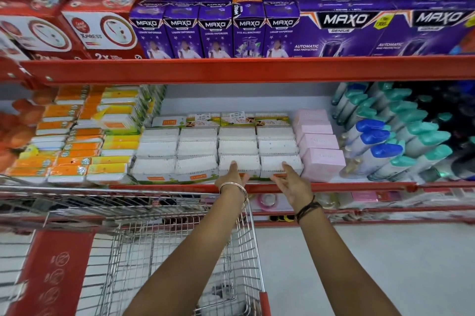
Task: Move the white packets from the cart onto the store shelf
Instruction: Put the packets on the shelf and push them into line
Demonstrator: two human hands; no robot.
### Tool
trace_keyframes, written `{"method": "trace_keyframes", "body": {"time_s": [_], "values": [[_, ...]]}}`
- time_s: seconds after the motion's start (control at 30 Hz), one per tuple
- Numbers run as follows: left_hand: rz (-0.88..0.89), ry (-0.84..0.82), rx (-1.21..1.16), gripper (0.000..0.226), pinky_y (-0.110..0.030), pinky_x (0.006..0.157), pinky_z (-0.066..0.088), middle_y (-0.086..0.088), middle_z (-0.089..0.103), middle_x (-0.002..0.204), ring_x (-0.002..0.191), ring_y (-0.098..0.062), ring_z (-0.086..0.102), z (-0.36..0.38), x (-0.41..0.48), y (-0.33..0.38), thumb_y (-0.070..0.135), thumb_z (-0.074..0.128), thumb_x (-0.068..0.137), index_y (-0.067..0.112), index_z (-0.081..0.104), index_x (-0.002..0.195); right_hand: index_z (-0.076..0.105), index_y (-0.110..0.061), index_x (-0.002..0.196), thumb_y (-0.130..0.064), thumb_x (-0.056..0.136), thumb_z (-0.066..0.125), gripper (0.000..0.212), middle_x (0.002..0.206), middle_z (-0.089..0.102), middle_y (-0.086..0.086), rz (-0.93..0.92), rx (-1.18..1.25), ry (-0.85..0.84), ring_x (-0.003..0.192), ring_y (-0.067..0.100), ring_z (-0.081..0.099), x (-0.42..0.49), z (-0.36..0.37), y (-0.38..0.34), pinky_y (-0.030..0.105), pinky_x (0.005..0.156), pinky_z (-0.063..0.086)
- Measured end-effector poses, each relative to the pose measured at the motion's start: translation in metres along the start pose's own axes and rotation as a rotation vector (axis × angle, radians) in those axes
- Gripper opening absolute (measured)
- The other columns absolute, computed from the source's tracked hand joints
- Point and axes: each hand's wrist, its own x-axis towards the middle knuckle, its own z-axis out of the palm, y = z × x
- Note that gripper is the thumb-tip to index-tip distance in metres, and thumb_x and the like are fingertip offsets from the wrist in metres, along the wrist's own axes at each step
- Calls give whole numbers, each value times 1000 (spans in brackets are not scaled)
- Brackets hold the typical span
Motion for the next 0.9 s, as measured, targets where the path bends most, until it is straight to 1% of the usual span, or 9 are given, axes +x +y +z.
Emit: {"method": "trace_keyframes", "body": {"time_s": [0.17,0.33,0.43,0.6,0.67,0.73,0.8,0.87,0.9], "values": [[-42,-29,-19,58,-37,102,47,-13,31,151,127,-35,48,5,5,5,28,53,96,-1,27,139,45,0,129,-24,87,65,53,82,63,16,15,-9,-27,98,29,68,10,1,-1,35,103,47],[-33,-2,-47,57,-35,104,46,-6,30,153,127,-30,49,5,0,7,30,53,96,4,27,139,42,0,130,-21,88,64,52,80,62,16,9,-7,-37,103,30,66,9,3,-3,42,109,41],[-33,-24,-26,50,-33,103,45,-9,21,155,131,-33,43,3,1,7,26,43,100,8,23,143,38,2,133,-17,87,65,56,86,64,21,-8,-3,-31,102,32,66,5,5,-4,39,105,46],[31,-71,139,52,-33,86,56,-20,52,134,111,-32,61,-8,4,8,28,55,94,-3,37,133,34,4,134,-24,86,66,64,115,62,30,-32,18,-49,98,28,68,-5,6,0,29,88,57],[30,-40,162,45,-32,78,57,-18,66,105,93,-31,66,-15,6,10,31,63,89,2,47,119,35,5,134,-25,85,67,66,115,62,31,-45,18,-50,94,29,68,-9,6,7,24,71,61],[70,-8,189,37,-32,73,57,-7,62,79,81,-27,63,-29,6,13,36,64,87,5,48,100,50,11,110,-22,86,66,45,116,61,33,-73,-21,-33,92,32,66,-16,10,20,29,79,60],[114,78,166,37,-40,81,57,-9,54,81,82,-28,59,-51,13,21,37,63,87,7,44,96,55,5,90,-20,86,65,28,115,62,31,-60,-80,-25,85,30,67,-27,18,36,30,77,60],[174,190,145,38,-43,83,55,-15,60,89,82,-30,60,-76,25,40,40,62,87,7,44,94,59,3,98,-23,88,64,28,113,66,25,-34,-172,-53,81,24,69,-40,34,53,29,73,59],[202,249,144,42,-45,85,55,-20,63,98,86,-32,62,-89,32,53,41,62,86,6,44,100,59,3,106,-24,89,61,32,112,66,21,-18,-215,-85,87,24,69,-46,44,61,31,83,57]]}}
